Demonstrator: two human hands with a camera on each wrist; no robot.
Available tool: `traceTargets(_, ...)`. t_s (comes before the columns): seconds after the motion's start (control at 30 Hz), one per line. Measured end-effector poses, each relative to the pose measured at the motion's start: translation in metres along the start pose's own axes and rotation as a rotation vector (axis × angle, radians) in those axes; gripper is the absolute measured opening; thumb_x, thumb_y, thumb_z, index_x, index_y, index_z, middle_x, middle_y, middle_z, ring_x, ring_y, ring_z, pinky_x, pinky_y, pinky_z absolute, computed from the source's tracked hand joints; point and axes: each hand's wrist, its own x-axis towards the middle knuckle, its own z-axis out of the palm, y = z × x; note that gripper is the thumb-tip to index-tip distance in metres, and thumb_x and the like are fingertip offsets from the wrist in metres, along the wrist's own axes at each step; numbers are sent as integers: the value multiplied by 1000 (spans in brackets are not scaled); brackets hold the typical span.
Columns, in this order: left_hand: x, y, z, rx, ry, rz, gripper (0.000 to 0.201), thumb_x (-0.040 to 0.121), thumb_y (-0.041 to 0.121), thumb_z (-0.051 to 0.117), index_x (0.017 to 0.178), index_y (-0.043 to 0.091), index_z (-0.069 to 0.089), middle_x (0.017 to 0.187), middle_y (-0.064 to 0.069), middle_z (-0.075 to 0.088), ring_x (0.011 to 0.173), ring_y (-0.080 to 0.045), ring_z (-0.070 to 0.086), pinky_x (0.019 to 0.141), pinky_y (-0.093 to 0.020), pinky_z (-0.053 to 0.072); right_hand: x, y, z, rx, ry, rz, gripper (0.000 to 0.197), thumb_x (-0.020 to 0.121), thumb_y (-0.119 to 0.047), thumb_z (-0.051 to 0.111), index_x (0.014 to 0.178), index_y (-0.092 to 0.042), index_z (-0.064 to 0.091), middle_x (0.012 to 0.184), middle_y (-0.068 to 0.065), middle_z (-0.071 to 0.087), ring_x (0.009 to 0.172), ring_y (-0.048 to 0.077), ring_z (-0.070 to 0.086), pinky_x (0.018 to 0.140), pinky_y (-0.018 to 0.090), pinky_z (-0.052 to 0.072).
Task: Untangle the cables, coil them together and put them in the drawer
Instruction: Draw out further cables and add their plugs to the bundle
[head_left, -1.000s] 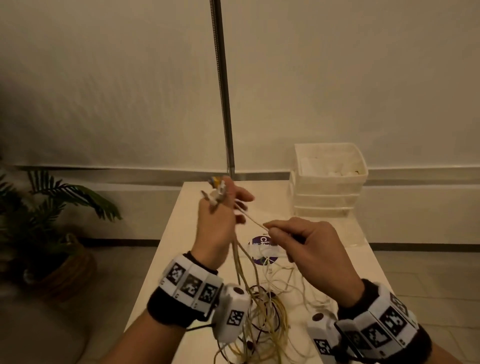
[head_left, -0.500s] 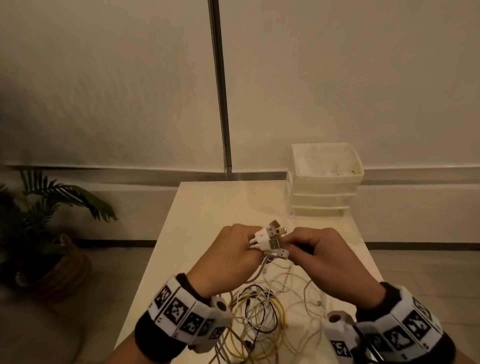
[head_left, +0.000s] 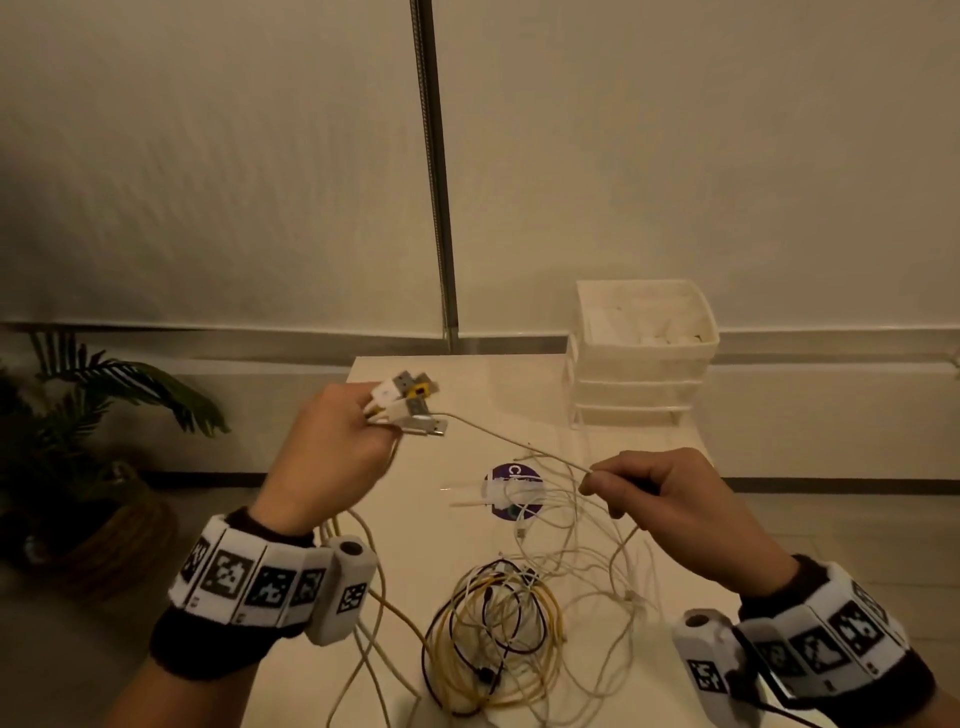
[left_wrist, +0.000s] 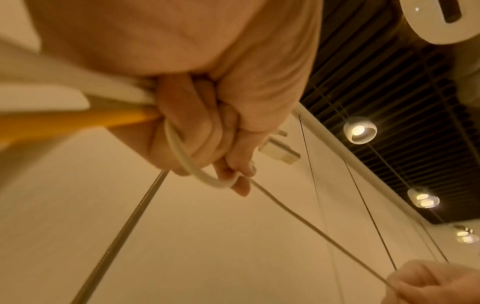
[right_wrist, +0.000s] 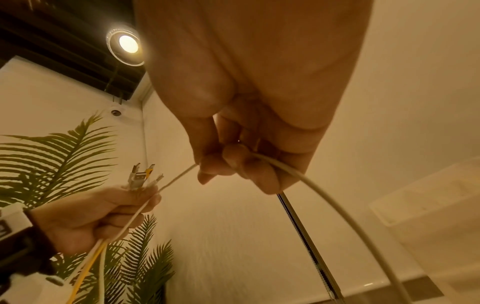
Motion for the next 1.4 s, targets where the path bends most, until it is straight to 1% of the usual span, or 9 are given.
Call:
traceTargets(0.17, -19, 28, 5, -14, 70, 152, 42, 89, 2, 54, 117, 31, 67, 93, 21, 70, 71, 4, 63, 57, -12, 47, 0, 3, 4, -26, 31, 24, 20, 91, -21, 62, 79, -26, 77, 64, 3, 66, 57, 11, 57, 56, 19, 43)
traceTargets(0.3, -25, 53, 42, -49, -214, 321, 58, 80, 6, 47, 131, 30, 60, 110, 8, 74, 85, -8, 69, 76, -28, 54, 4, -12, 16, -52, -63, -54, 26, 91, -21, 62, 71, -34, 73, 57, -3, 63, 51, 2, 51, 54, 14, 38)
traceTargets(0.47, -23, 60, 73, -89, -292, 297, 22, 81, 6, 44, 80, 23, 58, 67, 5, 63, 58, -13, 51, 56, -32, 41, 8, -30, 19, 28, -117, -64, 49, 89, -13, 65, 49, -41, 63, 47, -14, 56, 45, 2, 43, 51, 14, 34)
traceTargets(0.6, -18, 53, 63, 11, -253, 282, 23, 77, 15, 38, 62, 33, 40, 54, 12, 48, 51, -9, 44, 51, -21, 27, -1, -25, 11, 37, -125, -39, 31, 94, -13, 58, 72, -29, 72, 52, -12, 60, 47, 1, 47, 53, 10, 35)
traceTargets(0.77, 1, 25, 34, -121, 76, 37, 33, 85, 11, 47, 57, 27, 52, 44, 18, 47, 51, 1, 49, 54, -27, 33, -6, -10, -4, 84, -29, 25, 20, 94, -13, 58, 87, -11, 77, 62, 5, 65, 54, -2, 54, 59, 8, 40)
traceTargets(0.9, 2, 21, 31, -61, 210, -64, 28, 95, 5, 51, 77, 21, 65, 50, 13, 48, 48, -4, 41, 51, -26, 30, -6, -3, 1, 20, -4, 13, 20, 93, -17, 60, 85, -23, 76, 67, 5, 67, 58, 6, 58, 61, 19, 46)
traceTargets(1.03, -19, 46, 52, -154, 23, 157, 60, 93, -2, 47, 140, 35, 48, 98, 18, 67, 54, 2, 60, 49, -11, 45, -1, -4, 11, 12, -18, -6, 20, 93, -18, 59, 83, -23, 76, 61, -1, 63, 58, 10, 58, 60, 22, 45)
traceTargets(1.23, -23, 50, 87, -27, -250, 268, 19, 80, 14, 36, 77, 30, 46, 66, 1, 60, 55, -18, 45, 53, -34, 38, 7, -11, 15, 25, -87, -37, 33, 93, -11, 56, 62, -17, 64, 50, -6, 46, 49, 5, 37, 53, 23, 32)
traceTargets(1.4, -6, 44, 60, -33, -85, 234, 31, 90, 8, 44, 92, 26, 69, 74, 15, 65, 61, 2, 58, 56, -11, 41, 5, -11, 12, 149, -73, 6, 24, 95, -16, 57, 81, -24, 75, 58, -2, 59, 52, 7, 47, 55, 22, 40)
